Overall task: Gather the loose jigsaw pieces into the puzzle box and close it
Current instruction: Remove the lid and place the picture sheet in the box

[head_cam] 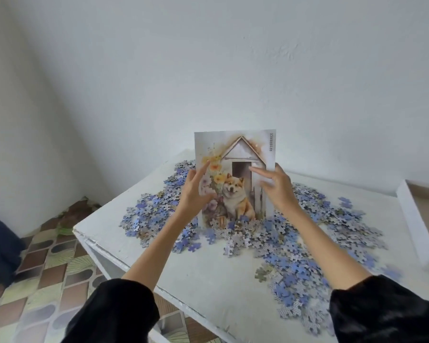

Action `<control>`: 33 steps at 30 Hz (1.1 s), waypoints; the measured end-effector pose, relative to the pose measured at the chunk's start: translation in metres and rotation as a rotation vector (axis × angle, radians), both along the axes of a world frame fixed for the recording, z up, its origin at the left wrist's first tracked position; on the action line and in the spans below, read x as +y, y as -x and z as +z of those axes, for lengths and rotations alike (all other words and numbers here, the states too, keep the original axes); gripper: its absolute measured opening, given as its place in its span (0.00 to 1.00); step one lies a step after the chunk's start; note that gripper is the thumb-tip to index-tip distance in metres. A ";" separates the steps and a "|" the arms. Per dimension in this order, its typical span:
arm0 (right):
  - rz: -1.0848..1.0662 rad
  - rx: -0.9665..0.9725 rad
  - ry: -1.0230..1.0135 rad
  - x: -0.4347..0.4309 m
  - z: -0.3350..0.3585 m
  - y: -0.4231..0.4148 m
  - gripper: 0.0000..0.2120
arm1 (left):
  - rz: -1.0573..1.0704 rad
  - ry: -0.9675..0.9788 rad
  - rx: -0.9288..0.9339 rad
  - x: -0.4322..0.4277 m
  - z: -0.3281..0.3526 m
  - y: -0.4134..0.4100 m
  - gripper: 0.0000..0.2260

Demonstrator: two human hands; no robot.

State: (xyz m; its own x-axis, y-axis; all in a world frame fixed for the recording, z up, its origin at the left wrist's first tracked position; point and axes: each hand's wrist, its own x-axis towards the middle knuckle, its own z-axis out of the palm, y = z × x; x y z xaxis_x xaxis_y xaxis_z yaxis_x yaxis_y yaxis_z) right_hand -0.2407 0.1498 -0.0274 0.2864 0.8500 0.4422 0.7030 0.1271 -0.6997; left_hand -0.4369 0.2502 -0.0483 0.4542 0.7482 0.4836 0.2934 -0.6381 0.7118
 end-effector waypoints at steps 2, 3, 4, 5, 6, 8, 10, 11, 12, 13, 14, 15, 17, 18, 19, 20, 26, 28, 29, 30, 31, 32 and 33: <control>-0.029 0.009 0.022 0.001 0.005 0.000 0.26 | -0.010 -0.013 -0.001 0.001 0.013 -0.008 0.40; -0.054 -0.019 0.008 0.001 0.008 -0.001 0.27 | -0.014 -0.046 -0.011 0.001 0.018 -0.012 0.41; -0.089 -0.060 -0.014 0.001 0.010 -0.003 0.28 | -0.019 -0.085 -0.020 0.001 0.021 -0.015 0.41; -0.118 -0.095 -0.042 0.000 0.012 -0.005 0.28 | -0.021 -0.117 -0.025 0.001 0.023 -0.019 0.41; -0.138 -0.111 -0.071 -0.002 0.014 -0.008 0.28 | -0.022 -0.149 -0.026 0.000 0.025 -0.023 0.41; -0.162 -0.120 -0.150 -0.008 0.019 -0.013 0.28 | -0.030 -0.206 -0.032 -0.003 0.030 -0.035 0.41; -0.205 -0.133 -0.215 -0.020 0.021 -0.022 0.28 | -0.049 -0.205 -0.041 -0.009 0.035 -0.050 0.39; -0.231 -0.142 -0.236 -0.026 0.022 -0.028 0.28 | -0.067 -0.194 -0.044 -0.013 0.039 -0.058 0.39; -0.256 -0.150 -0.249 -0.034 0.022 -0.035 0.28 | -0.091 -0.183 -0.045 -0.018 0.042 -0.067 0.39; -0.277 -0.155 -0.256 -0.041 0.023 -0.042 0.28 | -0.118 -0.174 -0.047 -0.024 0.045 -0.077 0.39; -0.298 -0.155 -0.259 -0.049 0.024 -0.050 0.28 | -0.147 -0.168 -0.053 -0.029 0.047 -0.087 0.39; -0.320 -0.152 -0.262 -0.057 0.025 -0.059 0.28 | -0.175 -0.162 -0.057 -0.034 0.050 -0.098 0.39; -0.369 -0.143 -0.264 -0.076 0.028 -0.076 0.28 | -0.230 -0.161 -0.065 -0.046 0.054 -0.121 0.38; -0.392 -0.138 -0.266 -0.085 0.029 -0.085 0.27 | -0.253 -0.169 -0.069 -0.052 0.056 -0.133 0.38; -0.412 -0.133 -0.269 -0.095 0.031 -0.095 0.27 | -0.272 -0.181 -0.071 -0.059 0.057 -0.146 0.39; -0.429 -0.128 -0.273 -0.106 0.032 -0.104 0.27 | -0.286 -0.194 -0.071 -0.065 0.058 -0.159 0.39; -0.532 -0.147 -0.271 -0.169 0.037 -0.167 0.26 | -0.364 -0.238 -0.079 -0.118 0.059 -0.238 0.41; -0.554 -0.146 -0.251 -0.191 0.039 -0.191 0.25 | -0.378 -0.216 -0.073 -0.138 0.060 -0.264 0.41; -0.565 -0.143 -0.242 -0.201 0.039 -0.203 0.25 | -0.383 -0.200 -0.072 -0.147 0.060 -0.278 0.41; -0.577 -0.136 -0.238 -0.212 0.040 -0.215 0.25 | -0.388 -0.186 -0.073 -0.157 0.060 -0.292 0.41; -0.587 -0.131 -0.239 -0.222 0.040 -0.227 0.25 | -0.393 -0.173 -0.071 -0.166 0.060 -0.305 0.41; -0.599 -0.131 -0.238 -0.231 0.040 -0.239 0.24 | -0.395 -0.155 -0.068 -0.174 0.060 -0.319 0.41; -0.609 -0.134 -0.229 -0.240 0.038 -0.252 0.24 | -0.397 -0.131 -0.061 -0.183 0.058 -0.333 0.41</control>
